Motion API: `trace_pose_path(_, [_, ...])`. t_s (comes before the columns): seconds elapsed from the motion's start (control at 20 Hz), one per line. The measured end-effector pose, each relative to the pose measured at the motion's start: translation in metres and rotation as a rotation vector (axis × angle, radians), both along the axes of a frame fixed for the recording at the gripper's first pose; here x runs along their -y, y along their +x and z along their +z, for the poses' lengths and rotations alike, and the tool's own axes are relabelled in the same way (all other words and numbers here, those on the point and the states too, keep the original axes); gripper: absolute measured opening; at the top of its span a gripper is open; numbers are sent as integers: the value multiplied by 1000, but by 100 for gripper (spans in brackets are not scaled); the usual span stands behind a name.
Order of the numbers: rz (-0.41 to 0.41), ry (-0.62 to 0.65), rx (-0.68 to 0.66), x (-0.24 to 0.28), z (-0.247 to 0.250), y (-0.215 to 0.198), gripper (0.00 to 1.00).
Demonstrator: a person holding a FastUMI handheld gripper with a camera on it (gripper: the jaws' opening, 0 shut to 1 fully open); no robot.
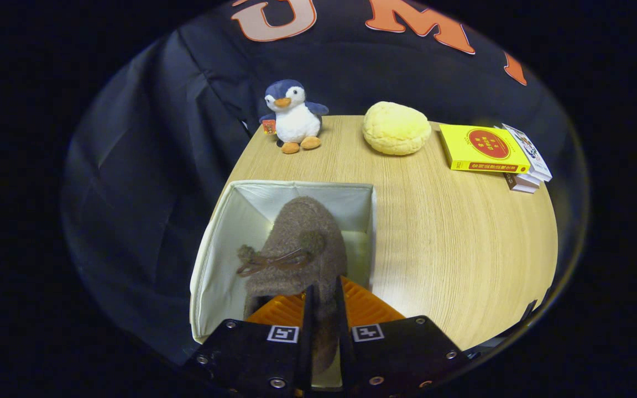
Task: Open the storage box then place both shoes into the box .Put the left shoe in first, then the right shoe, with the right side of both shoes facing outward in a uniform manner.
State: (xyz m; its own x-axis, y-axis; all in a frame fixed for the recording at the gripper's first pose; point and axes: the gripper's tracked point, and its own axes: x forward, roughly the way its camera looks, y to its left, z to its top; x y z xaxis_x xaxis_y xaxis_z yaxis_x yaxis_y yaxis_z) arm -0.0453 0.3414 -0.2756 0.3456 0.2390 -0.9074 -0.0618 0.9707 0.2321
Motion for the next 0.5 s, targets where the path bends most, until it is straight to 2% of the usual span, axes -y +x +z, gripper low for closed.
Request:
trace_pose_path(0.2, [9,84,53,3,23,2,29])
trace_pose_path(0.35, [2,97,114,28,39,8,46])
trace_pose_path(0.5, [-13,85,190,61,53,17,58])
